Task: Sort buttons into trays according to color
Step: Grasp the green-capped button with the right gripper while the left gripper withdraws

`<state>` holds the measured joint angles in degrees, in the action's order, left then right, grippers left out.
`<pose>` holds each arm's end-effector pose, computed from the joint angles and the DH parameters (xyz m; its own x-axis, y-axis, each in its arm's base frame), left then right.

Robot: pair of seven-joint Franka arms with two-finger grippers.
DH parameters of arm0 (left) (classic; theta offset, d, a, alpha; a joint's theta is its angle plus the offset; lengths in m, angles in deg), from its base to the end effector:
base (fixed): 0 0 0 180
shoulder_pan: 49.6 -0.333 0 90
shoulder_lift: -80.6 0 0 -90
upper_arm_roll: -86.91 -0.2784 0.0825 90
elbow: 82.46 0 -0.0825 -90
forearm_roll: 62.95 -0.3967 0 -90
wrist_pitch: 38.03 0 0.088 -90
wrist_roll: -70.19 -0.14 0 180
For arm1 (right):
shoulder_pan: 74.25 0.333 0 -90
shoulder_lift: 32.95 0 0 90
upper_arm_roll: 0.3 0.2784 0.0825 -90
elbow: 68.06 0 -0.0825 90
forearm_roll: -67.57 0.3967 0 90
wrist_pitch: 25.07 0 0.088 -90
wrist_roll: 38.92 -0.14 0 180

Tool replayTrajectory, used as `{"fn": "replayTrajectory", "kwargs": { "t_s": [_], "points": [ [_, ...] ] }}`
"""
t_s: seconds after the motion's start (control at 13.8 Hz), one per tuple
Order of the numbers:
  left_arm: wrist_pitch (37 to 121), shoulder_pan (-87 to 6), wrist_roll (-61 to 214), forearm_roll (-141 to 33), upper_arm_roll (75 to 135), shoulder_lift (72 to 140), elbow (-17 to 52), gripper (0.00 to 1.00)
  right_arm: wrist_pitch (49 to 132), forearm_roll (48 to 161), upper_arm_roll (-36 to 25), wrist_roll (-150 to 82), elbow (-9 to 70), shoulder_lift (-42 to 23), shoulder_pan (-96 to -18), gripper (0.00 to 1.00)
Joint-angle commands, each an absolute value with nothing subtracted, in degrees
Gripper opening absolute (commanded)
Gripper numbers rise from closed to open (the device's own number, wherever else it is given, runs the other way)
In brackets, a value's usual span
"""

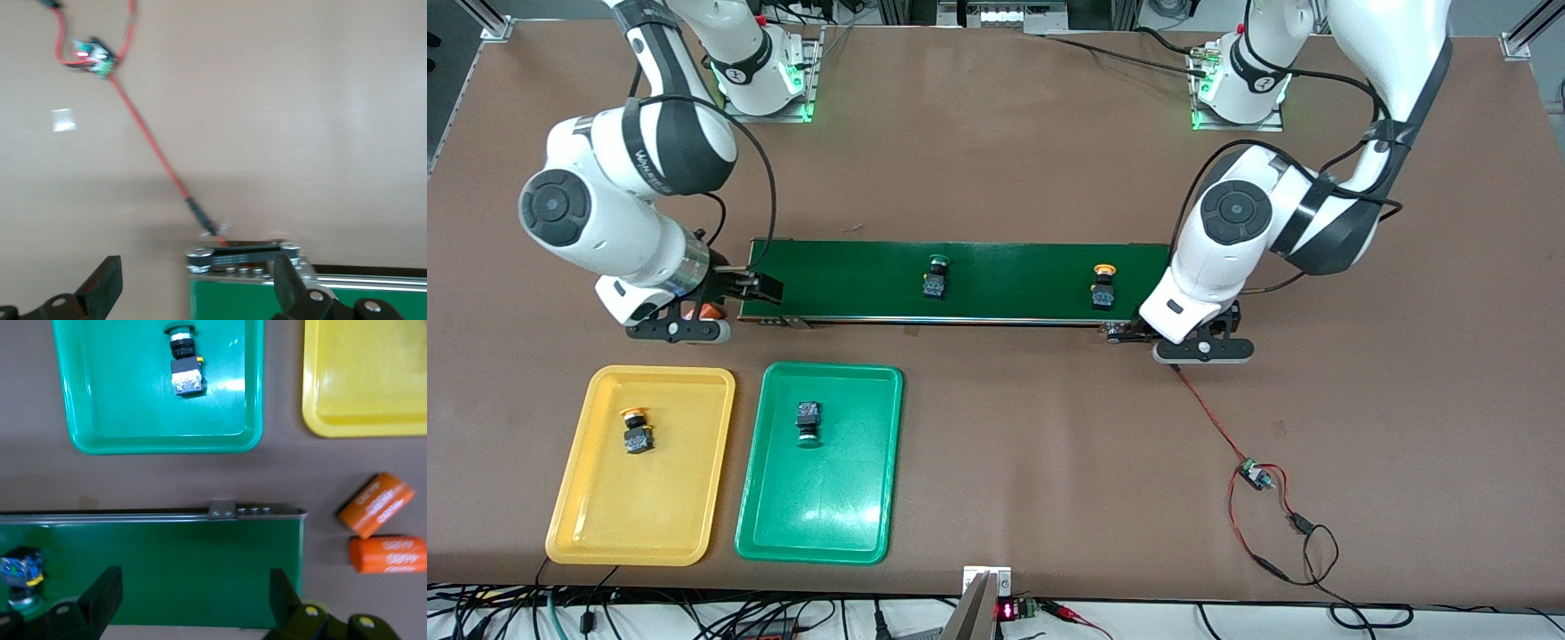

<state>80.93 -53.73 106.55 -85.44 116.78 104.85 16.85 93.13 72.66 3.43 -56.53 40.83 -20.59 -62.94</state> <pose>0.6033 -0.2386 0.2883 0.9978 0.0240 0.0613 0.0312 -0.9923 -0.1202 0.5804 0.1629 0.3082 0.9930 -0.0869 -0.0795 -0.0925 -0.9933 -0.0689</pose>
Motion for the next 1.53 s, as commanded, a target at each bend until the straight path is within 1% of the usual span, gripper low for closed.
{"fn": "replayTrajectory", "kwargs": {
  "t_s": [0.0, 0.15, 0.22, 0.36, 0.51, 0.65, 0.94, 1.09, 1.16, 1.31, 1.45],
  "points": [
    [72.0, -55.9, 100.1, -86.6, 117.2, 105.9, 9.0, 1.00, 100.2, 73.4, 2.9, -60.9, 48.2, -24.5, -59.4, 0.98],
    [69.3, -57.8, 94.8, -85.6, 117.2, 104.5, 8.5, 1.00, 110.7, 73.4, 3.0, -60.9, 56.1, -27.2, -57.8, 0.99],
    [67.5, -57.8, 93.9, -85.6, 116.7, 102.7, 8.5, 1.00, 113.9, 73.4, 3.0, -60.9, 58.7, -28.1, -57.2, 0.99],
    [64.3, -56.9, 93.8, -81.9, 112.6, 98.3, 8.5, 1.00, 117.2, 73.5, 3.1, -61.8, 62.1, -30.0, -56.7, 0.99],
    [63.1, -54.2, 93.3, -73.6, 105.6, 94.9, 8.5, 1.00, 117.2, 73.4, 3.2, -66.9, 62.4, -30.0, -55.7, 0.99],
    [62.3, -52.5, 86.1, -69.0, 99.5, 92.7, 8.5, 1.00, 117.2, 73.2, 3.2, -69.5, 62.4, -29.3, -54.8, 0.99],
    [62.2, -52.5, 79.6, -64.8, 90.8, 88.3, 8.8, 1.00, 117.3, 72.3, 3.1, -72.6, 62.1, -27.2, -52.3, 0.99],
    [62.1, -52.5, 74.0, -63.7, 87.5, 86.9, 8.9, 1.00, 117.3, 64.4, 3.2, -73.3, 61.4, -25.5, -51.4, 0.99],
    [62.0, -52.6, 72.3, -62.7, 86.1, 86.4, 8.9, 1.00, 117.3, 62.4, 3.2, -75.4, 61.2, -24.8, -50.1, 0.99],
    [58.1, -53.3, 69.7, -59.0, 83.9, 85.8, 8.6, 1.00, 117.0, 61.1, 3.2, -77.1, 60.5, -23.6, -48.9, 0.99],
    [57.5, -53.3, 69.4, -58.9, 84.2, 84.7, 8.4, 1.00, 116.6, 61.1, 3.2, -76.8, 60.2, -23.5, -48.8, 0.99]
  ]
}}
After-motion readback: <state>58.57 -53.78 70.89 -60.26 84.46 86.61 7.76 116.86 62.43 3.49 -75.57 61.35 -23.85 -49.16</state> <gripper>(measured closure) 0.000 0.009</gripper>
